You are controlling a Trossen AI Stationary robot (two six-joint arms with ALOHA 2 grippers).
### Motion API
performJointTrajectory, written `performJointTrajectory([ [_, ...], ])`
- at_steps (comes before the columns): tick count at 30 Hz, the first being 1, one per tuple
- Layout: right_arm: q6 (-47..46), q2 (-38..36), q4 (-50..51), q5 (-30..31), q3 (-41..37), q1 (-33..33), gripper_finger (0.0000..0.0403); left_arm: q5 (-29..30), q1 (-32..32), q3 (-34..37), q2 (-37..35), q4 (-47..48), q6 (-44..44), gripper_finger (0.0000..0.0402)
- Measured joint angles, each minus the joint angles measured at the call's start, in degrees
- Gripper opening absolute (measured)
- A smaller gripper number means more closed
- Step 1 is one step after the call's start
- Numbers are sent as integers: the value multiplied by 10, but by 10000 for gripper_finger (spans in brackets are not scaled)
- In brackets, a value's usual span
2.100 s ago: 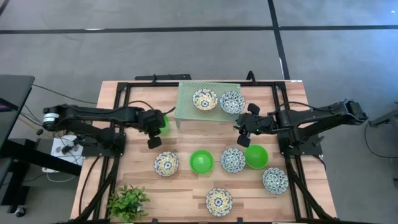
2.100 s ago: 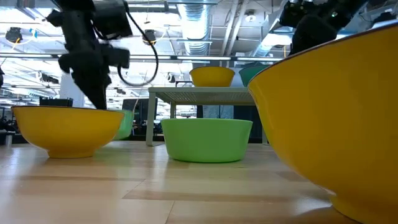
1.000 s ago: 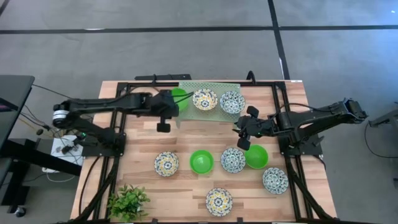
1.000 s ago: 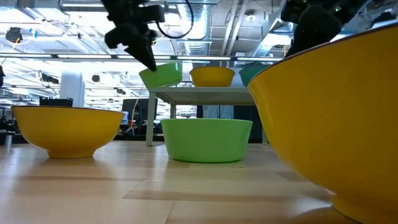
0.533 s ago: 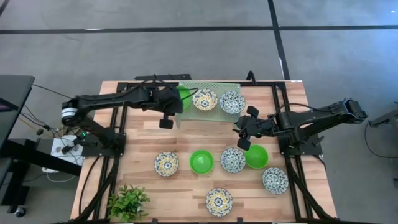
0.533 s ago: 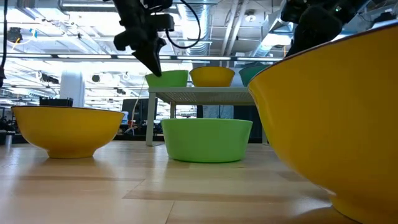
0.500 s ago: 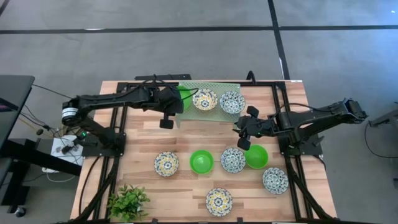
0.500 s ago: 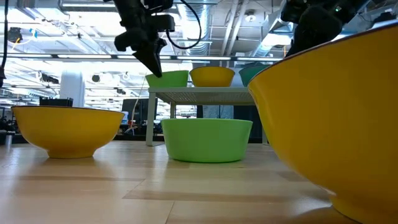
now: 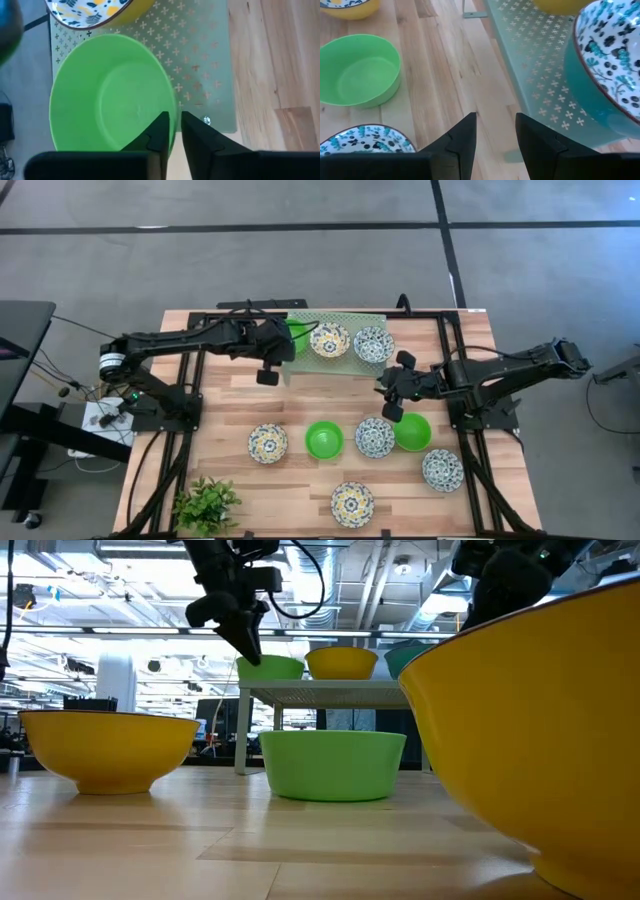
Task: Pick & Place Mini bowls
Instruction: Put the top green bowl on the shelf
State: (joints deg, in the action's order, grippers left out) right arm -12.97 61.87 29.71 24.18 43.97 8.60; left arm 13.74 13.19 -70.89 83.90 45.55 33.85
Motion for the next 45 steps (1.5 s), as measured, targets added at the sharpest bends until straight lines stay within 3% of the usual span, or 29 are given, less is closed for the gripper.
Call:
performJointTrajectory([
  [9,0,0,0,-3,0,0,132,6,-3,0,-4,-29,2,114],
  [16,-1,0,-1,-3,0,0,132,98,-50,0,-42,-24,-6,129],
  [19,-2,0,0,-3,0,1,132,134,-68,0,-70,-2,-48,127],
  [24,-2,0,-1,-3,0,1,132,145,-56,18,-112,62,-116,108],
  [34,-2,0,-2,-3,0,0,132,145,50,109,-122,38,-103,12],
  [45,0,0,-2,-3,0,0,132,140,90,126,-68,-73,-24,6],
])
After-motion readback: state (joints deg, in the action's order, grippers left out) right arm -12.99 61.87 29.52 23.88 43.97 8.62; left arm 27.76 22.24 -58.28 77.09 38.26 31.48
